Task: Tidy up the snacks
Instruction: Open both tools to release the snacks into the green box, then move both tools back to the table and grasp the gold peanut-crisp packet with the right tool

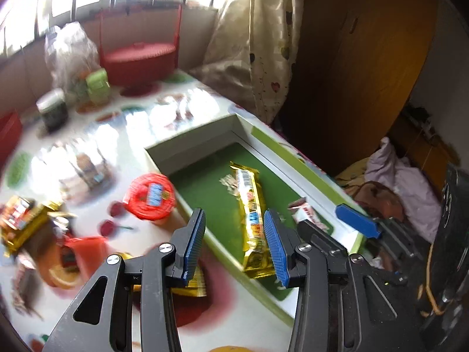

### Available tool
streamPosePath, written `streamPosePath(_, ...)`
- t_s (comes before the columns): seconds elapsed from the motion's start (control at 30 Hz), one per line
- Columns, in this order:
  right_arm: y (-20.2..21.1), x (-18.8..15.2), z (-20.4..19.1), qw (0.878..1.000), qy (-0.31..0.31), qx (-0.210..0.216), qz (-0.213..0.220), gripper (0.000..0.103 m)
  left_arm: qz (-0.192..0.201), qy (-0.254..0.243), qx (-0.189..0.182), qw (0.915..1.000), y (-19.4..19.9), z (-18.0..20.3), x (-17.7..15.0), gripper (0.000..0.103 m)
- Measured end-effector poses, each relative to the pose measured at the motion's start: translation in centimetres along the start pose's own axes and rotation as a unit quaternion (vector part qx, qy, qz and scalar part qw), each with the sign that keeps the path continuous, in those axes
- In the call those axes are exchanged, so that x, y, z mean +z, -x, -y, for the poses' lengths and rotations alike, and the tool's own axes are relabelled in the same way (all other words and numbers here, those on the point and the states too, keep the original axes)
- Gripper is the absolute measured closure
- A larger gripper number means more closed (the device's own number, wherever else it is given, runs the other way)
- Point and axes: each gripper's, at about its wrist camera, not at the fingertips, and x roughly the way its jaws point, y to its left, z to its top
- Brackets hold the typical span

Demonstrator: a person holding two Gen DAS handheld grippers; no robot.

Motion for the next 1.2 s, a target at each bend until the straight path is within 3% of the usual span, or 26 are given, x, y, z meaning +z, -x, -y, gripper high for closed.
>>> streamPosePath(0.37, 1.0, -0.1, -1.5, 1.000, 0.008, 0.005, 0.011, 0.046, 0.018, 0.002, 0.011, 0.9998, 1.9, -1.3, -0.6, 0.060)
streamPosePath(0.8, 2.5, 0.2, -3.6, 0.997, 0.025, 0.059, 0.052, 0.046, 0.028, 0.007, 0.041, 0.9987, 3.4, -3.7, -2.3, 0.060)
streamPosePath(1.2, 1.8, -0.2, -7.3, 0.991, 0.083, 0.099, 0.035, 0.046, 0.022, 0.055, 0.068, 0.9959, 3.9, -8.4, -4.0, 0.060)
